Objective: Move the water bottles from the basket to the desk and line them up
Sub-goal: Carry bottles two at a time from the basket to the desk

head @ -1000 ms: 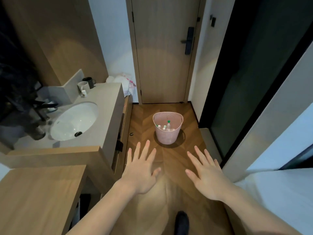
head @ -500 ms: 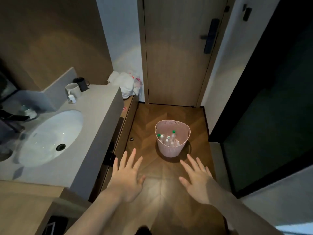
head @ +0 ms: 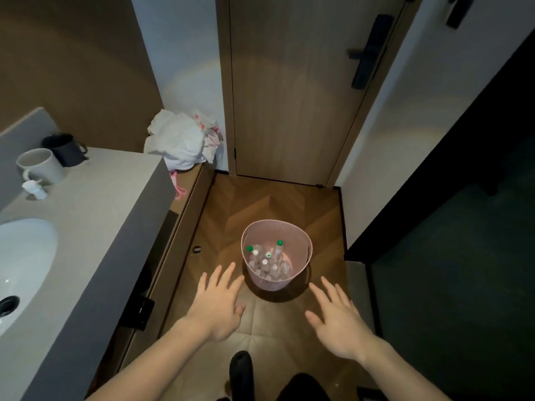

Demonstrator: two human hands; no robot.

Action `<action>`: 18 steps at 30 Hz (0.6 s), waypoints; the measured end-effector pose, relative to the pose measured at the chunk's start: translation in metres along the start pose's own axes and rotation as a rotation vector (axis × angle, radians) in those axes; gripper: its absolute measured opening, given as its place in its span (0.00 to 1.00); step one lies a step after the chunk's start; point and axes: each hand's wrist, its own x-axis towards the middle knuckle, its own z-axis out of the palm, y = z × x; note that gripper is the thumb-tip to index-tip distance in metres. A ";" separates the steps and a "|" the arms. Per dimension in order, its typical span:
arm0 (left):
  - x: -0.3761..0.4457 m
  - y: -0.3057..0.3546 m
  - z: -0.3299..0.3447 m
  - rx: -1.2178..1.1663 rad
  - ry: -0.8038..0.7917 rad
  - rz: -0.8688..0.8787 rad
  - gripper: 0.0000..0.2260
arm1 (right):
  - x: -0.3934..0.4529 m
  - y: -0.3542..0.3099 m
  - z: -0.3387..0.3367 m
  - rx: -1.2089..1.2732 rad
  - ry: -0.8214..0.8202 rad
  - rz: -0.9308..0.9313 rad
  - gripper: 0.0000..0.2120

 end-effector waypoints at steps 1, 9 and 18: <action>0.020 0.003 -0.007 0.010 -0.025 0.005 0.31 | 0.014 0.006 -0.007 0.018 -0.010 0.003 0.33; 0.169 0.031 -0.013 -0.101 -0.137 -0.055 0.30 | 0.152 0.045 -0.055 0.077 -0.143 0.032 0.32; 0.315 0.044 0.016 -0.240 -0.288 -0.283 0.28 | 0.323 0.088 -0.069 0.018 -0.281 0.076 0.30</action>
